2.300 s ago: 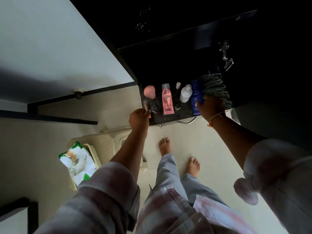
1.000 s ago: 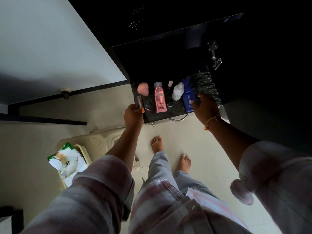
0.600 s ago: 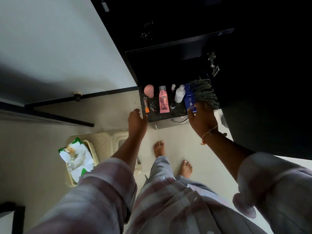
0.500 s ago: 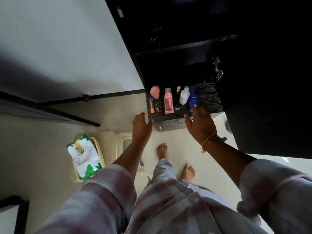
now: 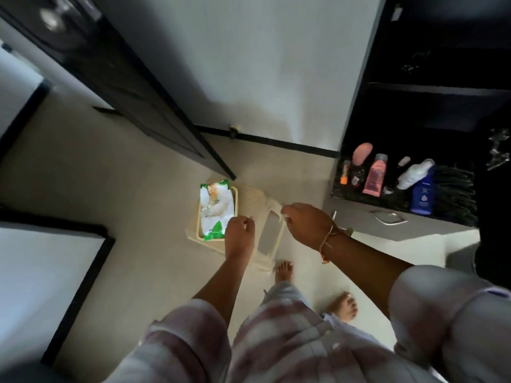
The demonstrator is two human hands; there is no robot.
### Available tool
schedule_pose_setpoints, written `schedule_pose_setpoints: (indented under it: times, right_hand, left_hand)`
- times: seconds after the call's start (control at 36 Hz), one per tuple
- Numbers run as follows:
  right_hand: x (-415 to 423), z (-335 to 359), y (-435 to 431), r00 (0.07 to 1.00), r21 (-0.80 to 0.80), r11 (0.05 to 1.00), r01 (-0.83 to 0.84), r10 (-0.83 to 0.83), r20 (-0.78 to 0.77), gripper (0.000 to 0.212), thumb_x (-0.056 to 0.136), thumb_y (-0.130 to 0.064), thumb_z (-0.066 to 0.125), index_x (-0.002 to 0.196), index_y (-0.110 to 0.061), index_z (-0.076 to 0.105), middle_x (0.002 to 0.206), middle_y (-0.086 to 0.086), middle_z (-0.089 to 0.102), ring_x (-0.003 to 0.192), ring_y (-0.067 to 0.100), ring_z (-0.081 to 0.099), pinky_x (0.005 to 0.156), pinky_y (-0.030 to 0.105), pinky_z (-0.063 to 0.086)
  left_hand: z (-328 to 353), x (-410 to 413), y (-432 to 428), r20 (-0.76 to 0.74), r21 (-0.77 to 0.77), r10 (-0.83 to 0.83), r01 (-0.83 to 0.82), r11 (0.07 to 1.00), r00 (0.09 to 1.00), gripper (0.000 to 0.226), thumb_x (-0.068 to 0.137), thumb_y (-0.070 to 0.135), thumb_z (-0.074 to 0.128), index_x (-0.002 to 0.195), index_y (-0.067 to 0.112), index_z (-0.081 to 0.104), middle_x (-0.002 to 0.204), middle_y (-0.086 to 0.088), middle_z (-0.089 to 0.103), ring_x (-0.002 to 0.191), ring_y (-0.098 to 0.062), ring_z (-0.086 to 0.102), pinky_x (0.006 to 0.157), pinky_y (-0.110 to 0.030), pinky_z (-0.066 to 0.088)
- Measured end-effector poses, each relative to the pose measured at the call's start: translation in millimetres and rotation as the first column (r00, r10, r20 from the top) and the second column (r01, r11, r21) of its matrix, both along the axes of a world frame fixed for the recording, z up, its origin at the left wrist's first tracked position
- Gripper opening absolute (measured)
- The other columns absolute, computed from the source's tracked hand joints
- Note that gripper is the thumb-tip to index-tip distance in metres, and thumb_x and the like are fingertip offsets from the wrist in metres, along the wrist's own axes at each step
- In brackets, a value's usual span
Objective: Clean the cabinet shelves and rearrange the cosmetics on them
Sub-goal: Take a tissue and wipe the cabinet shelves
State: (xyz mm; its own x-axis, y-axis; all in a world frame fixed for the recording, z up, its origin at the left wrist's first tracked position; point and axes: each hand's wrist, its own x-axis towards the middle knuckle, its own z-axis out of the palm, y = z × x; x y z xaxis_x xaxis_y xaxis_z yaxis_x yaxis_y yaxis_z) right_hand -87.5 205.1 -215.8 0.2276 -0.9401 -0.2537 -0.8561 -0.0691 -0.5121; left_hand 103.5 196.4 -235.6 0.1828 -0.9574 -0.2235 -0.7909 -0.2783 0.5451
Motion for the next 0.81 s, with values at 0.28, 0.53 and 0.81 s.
schedule_pose_setpoints:
  times: [0.28, 0.53, 0.81]
  right_hand:
    - [105, -39, -58, 0.977, 0.220, 0.957, -0.188, 0.205, -0.057, 0.043, 0.094, -0.031, 0.050, 0.134, -0.015, 0.048, 0.132, 0.012, 0.053, 0.120, 0.033, 0.052, 0.097, 0.046, 0.046]
    - [157, -82, -106, 0.966, 0.301, 0.935, -0.187, 0.232, -0.118, 0.047, 0.094, -0.032, 0.051, 0.137, -0.014, 0.045, 0.133, 0.012, 0.052, 0.122, 0.032, 0.053, 0.099, 0.046, 0.046]
    - [171, -96, -134, 0.972, 0.328, 0.932, -0.154, 0.202, -0.117, 0.045, 0.091, -0.035, 0.054, 0.131, -0.015, 0.048, 0.123, 0.010, 0.058, 0.113, 0.031, 0.059, 0.092, 0.046, 0.051]
  left_hand:
    - [-66, 107, -51, 0.021, 0.223, 0.171, -0.171, 0.960, 0.985, 0.031, 0.093, 0.022, 0.059, 0.119, 0.007, 0.064, 0.121, -0.013, 0.064, 0.113, -0.030, 0.060, 0.093, -0.033, 0.044]
    - [-138, 141, -113, 0.015, 0.211, 0.124, -0.124, 0.969, 0.992, 0.049, 0.091, 0.024, 0.063, 0.137, 0.012, 0.051, 0.133, -0.010, 0.057, 0.123, -0.026, 0.054, 0.105, -0.033, 0.041]
    - [-162, 149, -146, 0.141, 0.251, 0.064, -0.098, 0.963, 0.988, 0.051, 0.086, 0.038, 0.069, 0.131, 0.020, 0.054, 0.124, -0.011, 0.054, 0.115, -0.028, 0.051, 0.092, -0.036, 0.047]
